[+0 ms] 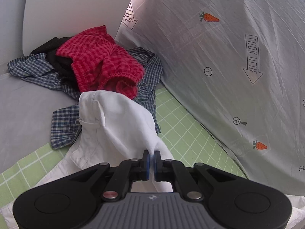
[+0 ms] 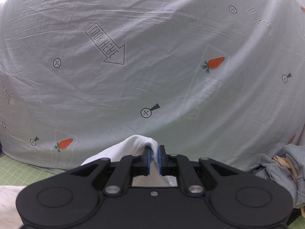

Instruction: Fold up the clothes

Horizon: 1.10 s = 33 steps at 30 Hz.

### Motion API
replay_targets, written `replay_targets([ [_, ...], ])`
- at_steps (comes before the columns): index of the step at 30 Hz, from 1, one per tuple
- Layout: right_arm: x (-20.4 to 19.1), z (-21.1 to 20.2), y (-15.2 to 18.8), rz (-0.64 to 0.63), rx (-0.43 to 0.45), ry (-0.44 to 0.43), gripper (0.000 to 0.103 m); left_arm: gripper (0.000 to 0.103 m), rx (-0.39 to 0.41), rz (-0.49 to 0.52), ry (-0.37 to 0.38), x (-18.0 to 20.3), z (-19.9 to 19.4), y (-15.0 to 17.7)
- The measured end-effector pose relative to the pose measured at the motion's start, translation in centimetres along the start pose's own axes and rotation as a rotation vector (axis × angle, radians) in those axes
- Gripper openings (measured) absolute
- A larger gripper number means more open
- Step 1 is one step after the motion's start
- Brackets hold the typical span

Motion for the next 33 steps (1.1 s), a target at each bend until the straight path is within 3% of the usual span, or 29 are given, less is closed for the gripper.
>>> replay_targets([
  [3,-2.2,1.3,-2.1,0.024,0.034,-0.027,0.009,0.003,0.094,0.032,-0.004,0.8,0.6,-3.7],
  [5,-4.3,2.1,-3.1,0.02,0.071,-0.058,0.009,0.003,0.051,0.028,-0.041,0.2,2.5,-4.0],
  [8,-6.9,4.8,-0.6,-0.062,-0.039,-0.096,0.016,0.006,-0.014,0.024,-0.095,-0.7,5.1,-4.3],
  [10,-6.5,6.4,3.1,-0.044,-0.188,-0.077,0.023,0.013,-0.076,0.049,-0.107,-1.1,6.0,-2.3],
  [12,-5.6,7.3,7.0,0.011,-0.317,-0.067,0.037,0.028,-0.142,0.043,-0.102,-1.7,6.3,0.4],
  [14,-4.4,7.1,10.6,0.063,-0.403,-0.06,0.043,0.031,-0.201,0.041,-0.103,-2.3,6.3,3.1],
  [18,-3.3,4.8,16.3,0.05,-0.516,-0.052,0.043,0.034,-0.298,0.062,-0.122,-3.2,5.7,8.1],
  [22,-3.6,2.2,19.3,0.091,-0.571,-0.123,0.052,0.036,-0.379,0.136,-0.134,-3.3,4.9,11.9],
  [25,-4.8,1.1,20.7,0.112,-0.597,-0.205,0.072,0.043,-0.414,0.231,-0.155,-2.7,4.3,14.0],
  [26,-5.2,1.0,21.1,0.091,-0.605,-0.209,0.074,0.045,-0.427,0.26,-0.16,-2.5,4.1,14.7],
  [28,-5.6,1.3,21.7,0.056,-0.612,-0.193,0.074,0.046,-0.432,0.344,-0.177,-1.9,3.7,15.7],
  [30,-5.7,1.5,22.7,0.109,-0.657,-0.211,0.072,0.048,-0.438,0.435,-0.2,-1.4,3.2,16.5],
  [33,-5.2,1.0,23.2,0.231,-0.676,-0.249,0.039,0.051,-0.445,0.499,-0.219,-1.2,2.7,17.4],
])
Point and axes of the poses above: each gripper's, at about its wrist camera, not at the fingertips, and z roughly the way its jaws point, x to its right, y to its underside, the point moved 10 cm from there along z, roughly the way its jaws point, and after that the axes turned 5 degrees about y, right-handed, at the moved point
